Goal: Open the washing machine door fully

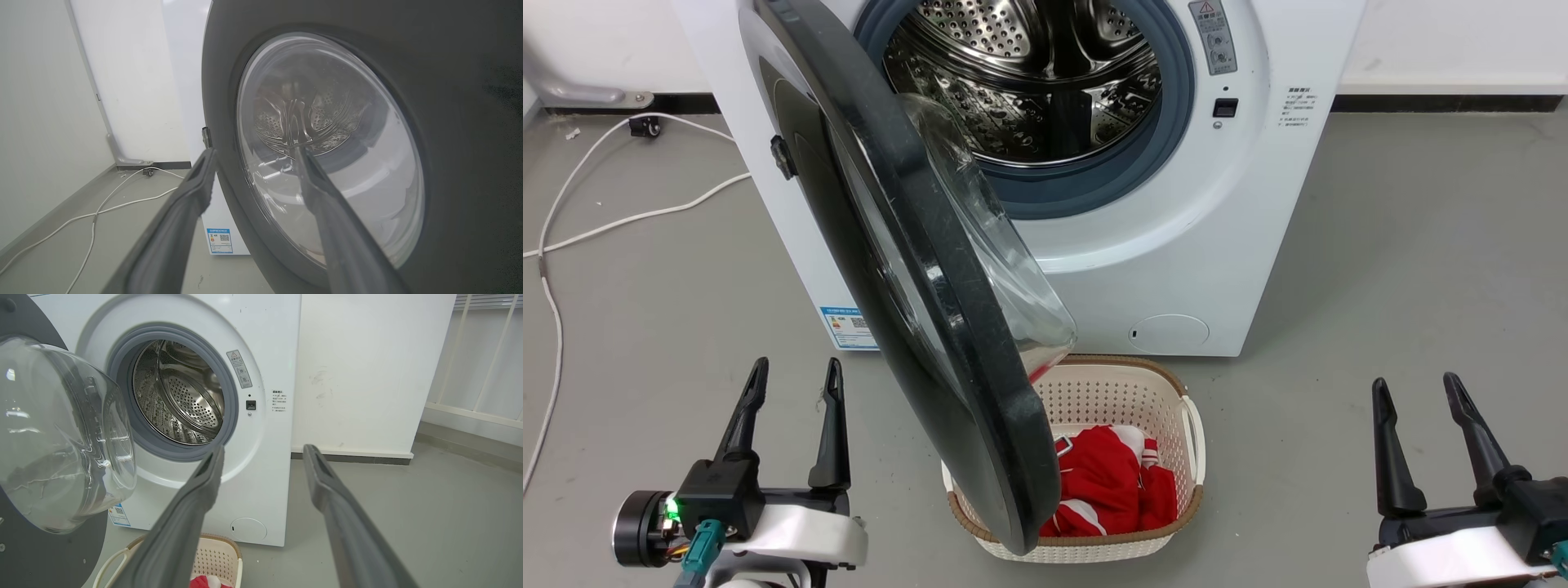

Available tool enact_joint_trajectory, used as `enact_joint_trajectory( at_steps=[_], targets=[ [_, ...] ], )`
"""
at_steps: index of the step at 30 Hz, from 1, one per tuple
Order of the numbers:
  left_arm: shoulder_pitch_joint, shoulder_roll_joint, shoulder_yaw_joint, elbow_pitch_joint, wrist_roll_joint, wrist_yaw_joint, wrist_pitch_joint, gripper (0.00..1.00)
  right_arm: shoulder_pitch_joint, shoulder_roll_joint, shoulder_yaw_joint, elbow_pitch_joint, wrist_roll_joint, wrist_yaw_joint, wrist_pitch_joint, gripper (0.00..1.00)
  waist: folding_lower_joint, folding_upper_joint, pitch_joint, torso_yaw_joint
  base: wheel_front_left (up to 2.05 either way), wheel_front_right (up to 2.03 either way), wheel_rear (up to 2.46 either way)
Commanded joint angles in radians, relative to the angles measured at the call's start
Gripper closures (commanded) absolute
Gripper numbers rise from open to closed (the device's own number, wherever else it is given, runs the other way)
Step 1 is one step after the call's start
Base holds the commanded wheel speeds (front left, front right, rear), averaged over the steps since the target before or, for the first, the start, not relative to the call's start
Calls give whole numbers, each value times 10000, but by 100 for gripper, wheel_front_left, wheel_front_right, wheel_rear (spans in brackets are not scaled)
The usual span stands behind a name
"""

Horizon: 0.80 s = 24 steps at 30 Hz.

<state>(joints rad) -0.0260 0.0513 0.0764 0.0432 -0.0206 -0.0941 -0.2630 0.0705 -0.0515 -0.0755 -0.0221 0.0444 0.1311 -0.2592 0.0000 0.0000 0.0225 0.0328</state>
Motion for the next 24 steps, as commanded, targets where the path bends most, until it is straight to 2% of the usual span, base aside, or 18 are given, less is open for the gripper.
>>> enact_joint_trajectory(
  at_steps=[1,2,3,12,20,24],
  targets=[
    [13,21,0,-1,48,1,-23,9,-117,25,8,49,58,-6,-36,0,0,0,7,2,0,0,0],
    [14,29,-28,23,26,-17,-23,83,-142,26,9,61,52,-6,-41,0,0,0,15,-1,0,0,0],
    [13,38,-42,44,7,-36,-23,100,-156,26,9,79,61,-6,-45,0,0,0,23,-3,0,0,0],
    [-288,51,-9,-783,-99,-80,-23,100,-261,26,-58,148,121,-6,-62,0,0,0,110,-28,0,0,0],
    [-906,20,135,-3455,-262,-45,-23,100,-290,26,-47,246,221,-6,-58,0,0,0,99,-25,0,0,0],
    [-1196,6,-96,-5022,-123,28,-21,100,-293,26,-23,312,248,-6,-60,0,0,0,48,-43,0,0,0]
  ],
)
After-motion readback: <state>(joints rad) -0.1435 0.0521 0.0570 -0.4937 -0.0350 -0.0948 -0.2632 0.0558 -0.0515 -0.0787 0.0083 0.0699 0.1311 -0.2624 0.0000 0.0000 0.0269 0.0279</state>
